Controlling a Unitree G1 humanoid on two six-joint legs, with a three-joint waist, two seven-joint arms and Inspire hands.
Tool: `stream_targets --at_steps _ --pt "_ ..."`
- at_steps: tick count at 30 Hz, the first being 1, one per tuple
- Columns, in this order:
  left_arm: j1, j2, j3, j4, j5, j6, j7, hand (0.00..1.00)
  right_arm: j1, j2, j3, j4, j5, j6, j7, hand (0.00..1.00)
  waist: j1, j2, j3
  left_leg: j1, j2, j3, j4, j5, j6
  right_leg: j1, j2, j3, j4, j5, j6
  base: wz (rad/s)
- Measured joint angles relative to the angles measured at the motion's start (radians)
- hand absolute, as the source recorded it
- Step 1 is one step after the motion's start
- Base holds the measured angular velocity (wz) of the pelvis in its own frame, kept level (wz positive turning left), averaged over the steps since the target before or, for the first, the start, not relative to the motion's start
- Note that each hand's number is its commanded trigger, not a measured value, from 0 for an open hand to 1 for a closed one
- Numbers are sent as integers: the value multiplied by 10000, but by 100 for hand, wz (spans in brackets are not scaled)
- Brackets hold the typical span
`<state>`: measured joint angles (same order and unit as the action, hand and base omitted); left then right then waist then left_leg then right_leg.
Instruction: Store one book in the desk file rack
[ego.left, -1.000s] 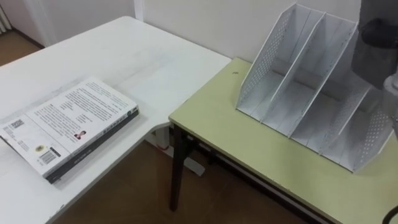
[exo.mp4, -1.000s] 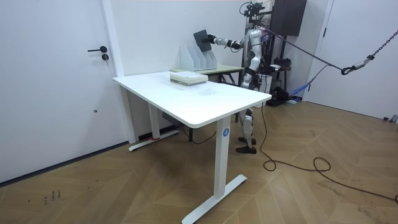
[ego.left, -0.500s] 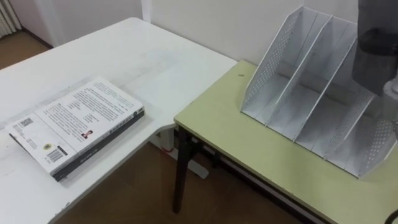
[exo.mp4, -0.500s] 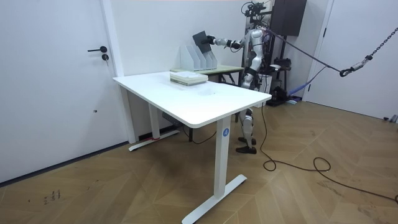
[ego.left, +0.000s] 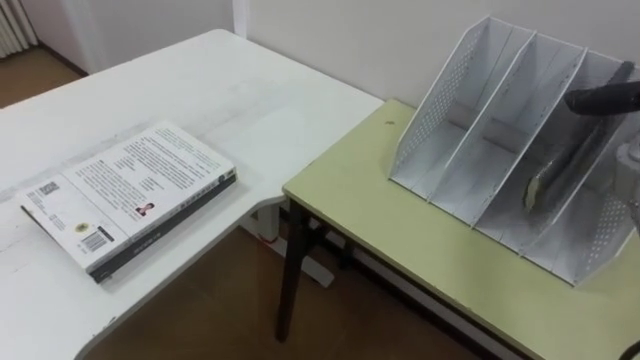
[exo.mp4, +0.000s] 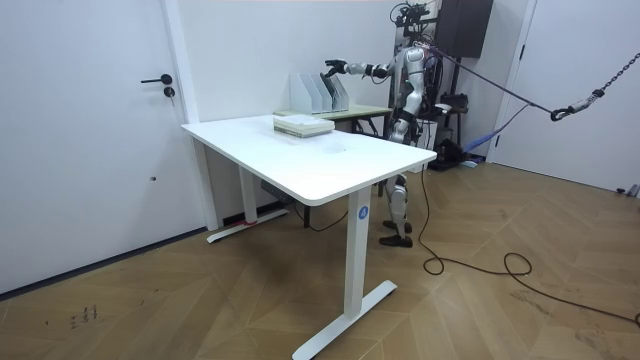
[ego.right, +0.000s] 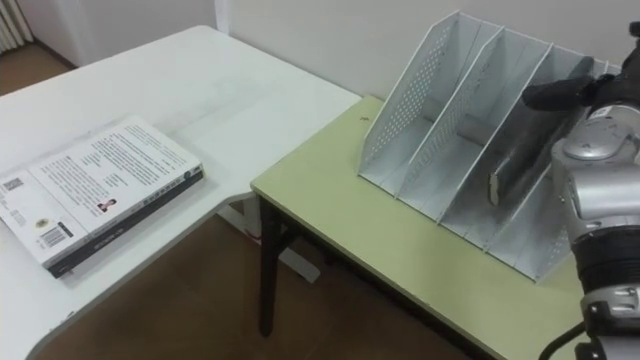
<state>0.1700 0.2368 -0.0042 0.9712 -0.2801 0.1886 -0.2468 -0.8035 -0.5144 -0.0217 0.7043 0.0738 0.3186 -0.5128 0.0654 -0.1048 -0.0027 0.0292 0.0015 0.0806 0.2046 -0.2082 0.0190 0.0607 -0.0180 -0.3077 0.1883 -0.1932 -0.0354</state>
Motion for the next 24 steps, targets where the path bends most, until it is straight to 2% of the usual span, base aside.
stream_targets --at_steps 8,16,20,24 --pt "2 1 -14 10 0 -68 33 0 0 0 5 3 0 -51 -44 0 9 19 -11 4 3 -2 6 2 -2 2 0 4 -2 3 -4 0" --pt "2 1 -14 12 -8 -77 29 0 -6 -1 6 199 0 -415 -127 0 31 23 -9 5 7 -9 10 3 -1 3 -3 21 -2 3 -5 0" --pt "0 3 -21 14 -10 -77 7 0 -15 -1 4 219 2 -442 -111 0 18 23 -10 -10 6 -13 16 3 -1 -6 -3 20 -2 3 -5 0" --pt "-12 -1 -16 48 -2 -74 -20 0 -33 -15 13 165 657 -688 -20 0 54 96 -56 -93 28 6 41 2 0 -95 -11 44 7 11 -15 -1"
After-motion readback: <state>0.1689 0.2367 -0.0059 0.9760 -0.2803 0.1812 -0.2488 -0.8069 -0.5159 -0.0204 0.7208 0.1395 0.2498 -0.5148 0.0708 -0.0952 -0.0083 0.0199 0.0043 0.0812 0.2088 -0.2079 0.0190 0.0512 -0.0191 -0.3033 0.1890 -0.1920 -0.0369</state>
